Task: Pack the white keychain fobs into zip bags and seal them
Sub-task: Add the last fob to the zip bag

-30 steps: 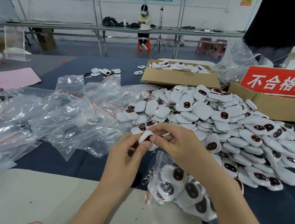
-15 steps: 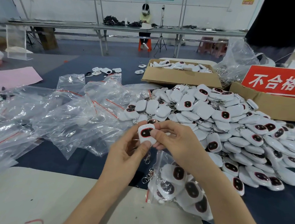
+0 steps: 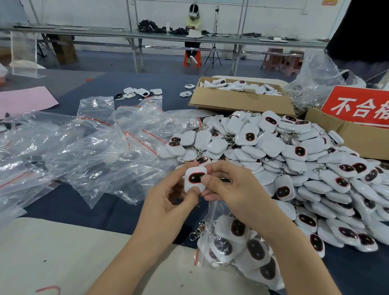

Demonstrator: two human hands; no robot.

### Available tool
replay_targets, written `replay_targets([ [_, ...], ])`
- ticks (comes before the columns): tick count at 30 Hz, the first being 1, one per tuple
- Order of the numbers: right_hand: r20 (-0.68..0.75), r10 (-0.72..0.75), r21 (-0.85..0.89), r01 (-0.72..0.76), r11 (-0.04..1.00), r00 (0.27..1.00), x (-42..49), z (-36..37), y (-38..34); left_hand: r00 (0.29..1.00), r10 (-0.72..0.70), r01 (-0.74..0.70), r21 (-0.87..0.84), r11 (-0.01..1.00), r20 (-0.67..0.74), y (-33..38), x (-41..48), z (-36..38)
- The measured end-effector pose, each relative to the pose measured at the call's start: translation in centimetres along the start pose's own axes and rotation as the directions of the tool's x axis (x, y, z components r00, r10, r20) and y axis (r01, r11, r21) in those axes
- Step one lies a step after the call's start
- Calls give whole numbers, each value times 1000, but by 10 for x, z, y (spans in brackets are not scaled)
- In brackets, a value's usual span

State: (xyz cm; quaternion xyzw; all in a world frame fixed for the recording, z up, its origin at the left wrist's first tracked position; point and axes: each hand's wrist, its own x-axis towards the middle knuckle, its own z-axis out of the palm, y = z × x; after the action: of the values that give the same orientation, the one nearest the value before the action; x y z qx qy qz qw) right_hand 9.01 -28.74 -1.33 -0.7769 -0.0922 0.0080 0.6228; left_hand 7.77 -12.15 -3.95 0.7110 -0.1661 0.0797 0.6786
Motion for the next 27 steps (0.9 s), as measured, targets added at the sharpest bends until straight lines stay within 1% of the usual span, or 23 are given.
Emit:
replay_targets([
  [2, -6, -1, -7, 1, 1000, 1000, 0, 0, 1, 1000, -12, 12, -8, 1000, -2, -1, 0, 1],
  [4, -15, -21, -15, 20, 1000, 1000, 0, -1, 1, 999, -25, 25, -9, 1000, -48, -3, 0, 3],
  [5, -9, -52, -44, 51, 998, 999, -1, -2, 1, 996, -9, 12, 33, 999, -83, -4, 0, 3],
  [7, 32, -127, -127, 130, 983, 991, -3, -2, -2, 989, 95, -67, 230, 971, -111, -7, -1, 3],
  [9, 42, -164, -160, 169, 973, 986, -5, 1, -5, 968, 233, -172, 431, 886, -91, -10, -2, 2],
  [10, 24, -172, -151, 174, 973, 985, -4, 3, -6, 954, 285, -208, 481, 851, -90, -11, -2, 2],
  [12, -6, -183, -116, 181, 977, 983, -5, 5, -8, 934, 337, -235, 507, 829, -118, -14, -1, 0],
  [16, -17, -196, -55, 195, 979, 981, -5, 6, -9, 927, 334, -223, 465, 857, -170, -15, 0, -1],
  [18, -12, -196, 18, 196, 980, 981, -6, 6, -9, 948, 272, -191, 390, 901, -165, -12, -1, 0],
  [21, -23, -125, 136, 127, 983, 992, -5, 6, -8, 981, 135, -102, 223, 970, -140, -10, -1, 0],
  [24, -20, -78, 130, 80, 988, 997, -3, 6, -7, 993, 26, -20, 55, 998, -119, -7, 1, 0],
  [27, -7, -95, 99, 95, 991, 995, -2, 5, -4, 997, -26, 27, 9, 1000, -71, -5, 1, 1],
])
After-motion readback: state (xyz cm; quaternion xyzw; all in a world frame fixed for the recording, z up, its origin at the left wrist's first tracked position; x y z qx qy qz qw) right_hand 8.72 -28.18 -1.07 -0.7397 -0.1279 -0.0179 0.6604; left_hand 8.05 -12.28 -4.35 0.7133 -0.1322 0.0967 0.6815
